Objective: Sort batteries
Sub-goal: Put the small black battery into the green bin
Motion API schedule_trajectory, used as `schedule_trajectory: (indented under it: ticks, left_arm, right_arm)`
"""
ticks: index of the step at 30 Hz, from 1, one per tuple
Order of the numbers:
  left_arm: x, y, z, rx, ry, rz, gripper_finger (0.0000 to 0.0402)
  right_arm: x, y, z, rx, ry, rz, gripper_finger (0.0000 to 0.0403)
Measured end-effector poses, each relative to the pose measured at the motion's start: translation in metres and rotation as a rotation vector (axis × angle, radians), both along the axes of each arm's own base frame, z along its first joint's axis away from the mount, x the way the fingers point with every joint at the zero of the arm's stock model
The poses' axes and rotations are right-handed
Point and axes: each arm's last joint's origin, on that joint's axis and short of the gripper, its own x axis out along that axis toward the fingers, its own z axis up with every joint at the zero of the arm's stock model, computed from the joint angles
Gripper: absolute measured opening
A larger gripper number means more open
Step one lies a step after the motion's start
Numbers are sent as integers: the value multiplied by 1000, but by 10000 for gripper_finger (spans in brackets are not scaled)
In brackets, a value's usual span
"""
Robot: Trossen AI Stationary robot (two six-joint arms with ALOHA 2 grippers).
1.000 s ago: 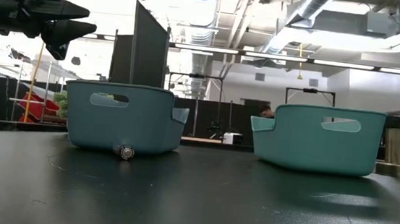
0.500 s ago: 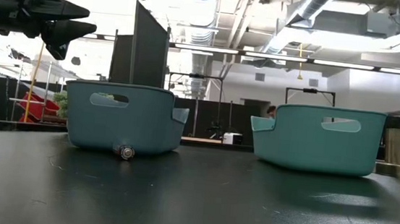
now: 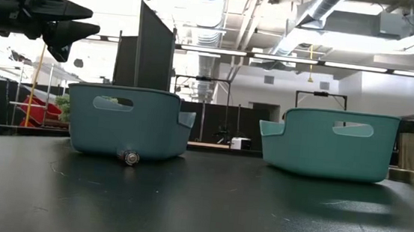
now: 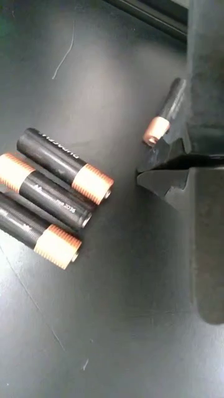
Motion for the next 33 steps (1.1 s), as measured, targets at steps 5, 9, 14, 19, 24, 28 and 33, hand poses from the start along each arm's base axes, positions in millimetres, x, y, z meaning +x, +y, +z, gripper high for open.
schedule_trajectory:
  ticks: [5, 9, 14, 19, 24, 28, 33]
  left_arm:
    - [0, 0, 0, 0, 0, 0, 153]
    - [0, 0, 0, 0, 0, 0, 153]
    - [0, 0, 0, 0, 0, 0, 153]
    - [0, 0, 0, 0, 0, 0, 153]
    - [0, 0, 0, 0, 0, 0, 153]
    - [0, 0, 0, -2, 0, 0, 153]
    - [0, 0, 0, -11, -2, -1, 153]
  right_arm:
    - [1, 2, 7, -18, 13, 5, 1]
    - [1, 3, 10, -31, 34, 22, 1]
    - [3, 6, 16, -19, 36, 51, 8]
    - [11, 11, 27, 0, 18, 123, 59]
    - [19, 14, 38, 30, 30, 248, 135]
    - [18, 20, 43, 69, 68, 409, 200]
    - [9, 20, 45, 152, 238, 520, 237]
